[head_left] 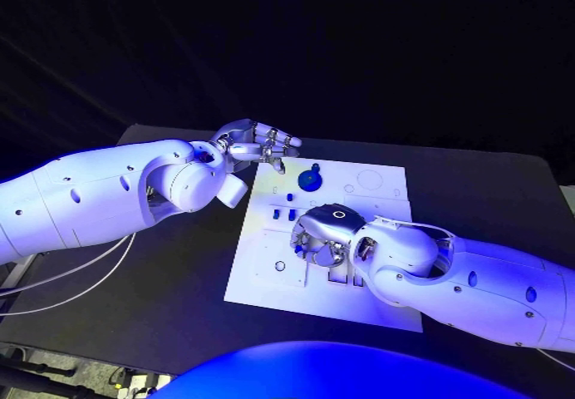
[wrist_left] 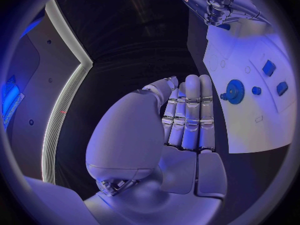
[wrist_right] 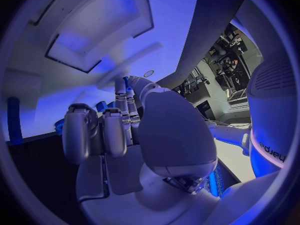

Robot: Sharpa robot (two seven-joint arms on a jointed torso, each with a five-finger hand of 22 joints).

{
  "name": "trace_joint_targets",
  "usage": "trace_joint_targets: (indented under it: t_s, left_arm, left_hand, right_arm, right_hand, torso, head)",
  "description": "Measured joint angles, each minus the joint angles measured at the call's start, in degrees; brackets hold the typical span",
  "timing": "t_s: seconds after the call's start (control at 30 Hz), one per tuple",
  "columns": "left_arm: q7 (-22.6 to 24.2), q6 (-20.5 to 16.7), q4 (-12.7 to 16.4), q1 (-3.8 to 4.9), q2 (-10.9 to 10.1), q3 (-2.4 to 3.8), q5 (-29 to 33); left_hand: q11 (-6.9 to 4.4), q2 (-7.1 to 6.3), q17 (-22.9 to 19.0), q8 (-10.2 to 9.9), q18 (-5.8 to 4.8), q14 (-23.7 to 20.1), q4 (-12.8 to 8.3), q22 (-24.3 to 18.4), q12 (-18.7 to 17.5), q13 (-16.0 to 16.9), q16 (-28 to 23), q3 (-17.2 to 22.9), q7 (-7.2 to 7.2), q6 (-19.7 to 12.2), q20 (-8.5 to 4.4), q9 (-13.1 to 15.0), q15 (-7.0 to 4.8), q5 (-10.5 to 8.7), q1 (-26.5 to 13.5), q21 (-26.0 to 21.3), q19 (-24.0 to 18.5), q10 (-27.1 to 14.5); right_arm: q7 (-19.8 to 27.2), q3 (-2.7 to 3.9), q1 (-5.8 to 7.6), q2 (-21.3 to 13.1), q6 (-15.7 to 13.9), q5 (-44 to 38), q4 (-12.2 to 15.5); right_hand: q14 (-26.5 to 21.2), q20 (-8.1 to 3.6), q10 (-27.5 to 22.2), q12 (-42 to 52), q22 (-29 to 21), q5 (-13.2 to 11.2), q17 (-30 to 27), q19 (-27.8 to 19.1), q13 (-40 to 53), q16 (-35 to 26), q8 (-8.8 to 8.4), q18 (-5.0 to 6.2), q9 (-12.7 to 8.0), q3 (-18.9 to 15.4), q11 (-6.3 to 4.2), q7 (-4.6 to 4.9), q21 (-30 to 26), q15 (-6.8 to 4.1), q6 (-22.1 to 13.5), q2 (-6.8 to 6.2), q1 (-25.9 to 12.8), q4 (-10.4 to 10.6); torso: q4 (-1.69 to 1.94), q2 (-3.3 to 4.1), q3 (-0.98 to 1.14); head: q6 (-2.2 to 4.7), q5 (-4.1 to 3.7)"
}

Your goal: Assemble the parts on the task board

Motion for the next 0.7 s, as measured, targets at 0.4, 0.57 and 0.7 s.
trace_joint_targets:
  t_s: [0.4, 0.57, 0.7]
  left_arm:
    - [-0.16, 0.11, 0.00, 0.00, -0.03, 0.00, -0.02]
    - [-0.25, 0.16, 0.01, 0.00, -0.04, 0.00, -0.02]
    - [-0.33, 0.19, 0.01, 0.00, -0.06, 0.00, -0.02]
  left_hand:
    - [0.00, 0.00, 0.00, 0.00, 0.00, 0.00, 0.00, 0.00, 0.00, 0.00, 0.00, 0.00, 0.00, 0.00, 0.00, 0.00, 0.00, 0.00, 0.00, 0.00, 0.00, 0.00]
    - [0.00, 0.00, 0.00, 0.00, 0.00, 0.00, 0.00, 0.00, 0.00, 0.00, 0.00, 0.00, 0.00, 0.00, 0.00, 0.00, 0.00, 0.00, 0.00, 0.00, 0.00, 0.00]
    - [0.00, 0.00, 0.00, 0.00, 0.00, 0.00, 0.00, -0.05, 0.23, -0.01, 0.00, 0.00, 0.00, 0.00, 0.00, 0.00, 0.00, 0.00, 0.00, 0.00, 0.00, 0.00]
  right_arm:
    - [-0.33, 0.01, 0.03, 0.12, 0.53, -0.35, 0.04]
    - [-0.32, -0.02, 0.03, 0.11, 0.53, -0.41, 0.03]
    - [-0.23, -0.03, 0.03, -0.04, 0.37, -0.42, 0.07]
  right_hand:
    - [0.00, 0.00, 0.00, -0.47, -0.01, 0.00, 0.00, 0.00, -0.10, 0.00, -0.18, 0.00, -0.15, 0.00, 0.00, 0.27, 0.00, 0.00, 0.11, -0.26, -0.74, 0.00]
    - [0.08, 0.65, -2.32, -1.69, -0.01, 0.01, -0.01, -0.65, -0.27, 0.00, -2.71, 0.01, -1.02, -0.33, 1.19, 1.33, -1.04, 0.53, -3.50, -1.67, -2.58, 0.01]
    - [0.09, 0.72, -3.65, -1.94, -0.02, -0.63, -0.01, -0.73, -0.98, 0.00, -4.18, 0.01, -1.66, -0.60, 1.34, 1.03, -1.43, 0.53, -5.72, -1.68, -3.20, -0.26]
  torso:
    - [-0.03, 0.00, 0.02]
    - [-0.06, -0.03, 0.03]
    - [-0.06, -0.05, 0.03]
  head:
    - [-0.12, 0.08]
    - [-0.04, 0.04]
    - [0.05, -0.03]
